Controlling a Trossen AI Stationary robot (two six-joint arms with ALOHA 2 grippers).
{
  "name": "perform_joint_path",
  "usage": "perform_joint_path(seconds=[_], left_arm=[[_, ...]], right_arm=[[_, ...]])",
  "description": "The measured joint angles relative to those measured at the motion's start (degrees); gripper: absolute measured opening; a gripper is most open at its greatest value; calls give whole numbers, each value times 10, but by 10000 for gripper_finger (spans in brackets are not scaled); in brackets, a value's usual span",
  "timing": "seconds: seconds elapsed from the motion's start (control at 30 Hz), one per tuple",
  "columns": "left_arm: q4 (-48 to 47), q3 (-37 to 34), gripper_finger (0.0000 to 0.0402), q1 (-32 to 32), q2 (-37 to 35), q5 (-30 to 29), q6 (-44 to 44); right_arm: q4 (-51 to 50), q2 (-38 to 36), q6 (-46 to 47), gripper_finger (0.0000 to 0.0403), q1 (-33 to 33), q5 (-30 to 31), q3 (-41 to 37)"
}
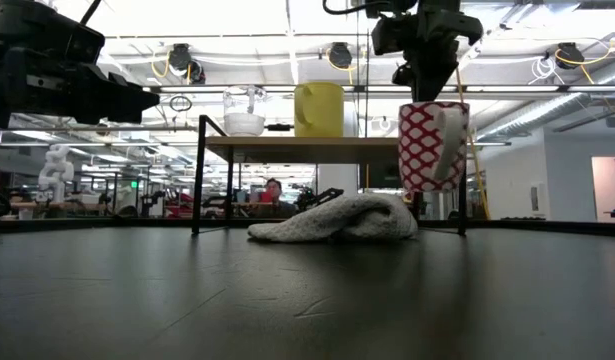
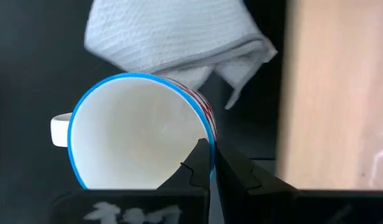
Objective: Stack small to large cups/mugs on shelf
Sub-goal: Put the red pattern white mug on the shelf
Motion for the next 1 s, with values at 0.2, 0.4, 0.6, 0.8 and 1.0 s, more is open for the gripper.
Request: perform_joint_path(seconds=[0.2,0.4,0.6,0.8,1.0], left_arm=[[0,0,31,0,0,0,6],[0,0,31,0,0,0,8],[0,0,31,0,0,0,11],[0,0,31,0,0,0,15],[0,0,31,0,0,0,10]], right_arm=[[-9,0,-8,1,-16,3,36],[-44,0,-19,1,-19,-1,86],[-84,0,-19,1,-19,-18,129],[-143,30,-16,1,-42,-44,169],[-203,103,-27,1,-64,-44,239]])
